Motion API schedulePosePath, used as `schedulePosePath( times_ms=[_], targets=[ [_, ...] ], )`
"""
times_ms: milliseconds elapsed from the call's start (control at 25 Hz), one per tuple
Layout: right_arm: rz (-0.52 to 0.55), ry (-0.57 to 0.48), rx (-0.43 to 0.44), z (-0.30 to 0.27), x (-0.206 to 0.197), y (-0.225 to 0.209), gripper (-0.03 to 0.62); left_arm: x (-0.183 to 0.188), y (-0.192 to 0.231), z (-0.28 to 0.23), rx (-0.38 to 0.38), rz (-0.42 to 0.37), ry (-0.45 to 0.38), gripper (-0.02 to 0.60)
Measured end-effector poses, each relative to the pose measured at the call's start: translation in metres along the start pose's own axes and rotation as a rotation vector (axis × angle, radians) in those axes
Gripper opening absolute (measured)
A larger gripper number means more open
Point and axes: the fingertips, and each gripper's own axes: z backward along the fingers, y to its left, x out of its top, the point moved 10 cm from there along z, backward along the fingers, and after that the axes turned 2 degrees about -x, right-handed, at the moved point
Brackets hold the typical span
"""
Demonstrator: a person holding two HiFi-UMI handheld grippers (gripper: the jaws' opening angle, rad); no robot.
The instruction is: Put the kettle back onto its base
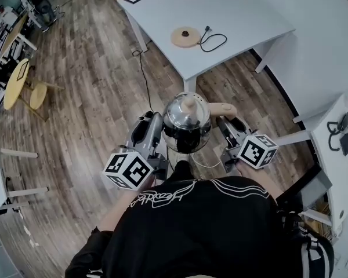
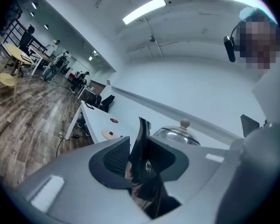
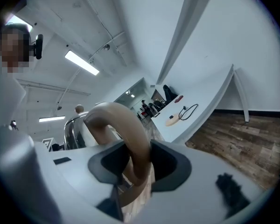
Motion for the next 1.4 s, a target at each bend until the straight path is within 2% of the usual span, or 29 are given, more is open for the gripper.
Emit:
schedulePosePath(
  times_ms=[240,400,640,840,1040,1400],
  targets=[
    [0.007,-0.033,-0.029,-0.119,0.021,-0.022,0.138,0.047,0.095,-0.084,-0.044,-0.012,0.02,0.11],
    [0.019,-0.064,-0.051,-0.164,0.035,-0.037,0.138,0.064,0.13,-0.127,-0.078,-0.017,0.026,0.11],
    [-0.017,-0.04,-0.06,-0.259,0.093,-0.124,0.138,0.082,0.176,-0.265,-0.059,-0.004,0.056,0.11],
    [-0.023,-0.044,-0.068,-0.242,0.081,-0.109,0.138,0.079,0.17,-0.244,-0.064,0.001,0.064,0.11],
    [-0.023,-0.025,-0.055,-0.262,0.097,-0.127,0.138,0.084,0.177,-0.269,-0.043,0.008,0.062,0.11],
    [-0.006,-0.03,-0.04,-0.266,0.102,-0.129,0.138,0.084,0.177,-0.271,-0.053,-0.002,0.045,0.11]
  ],
)
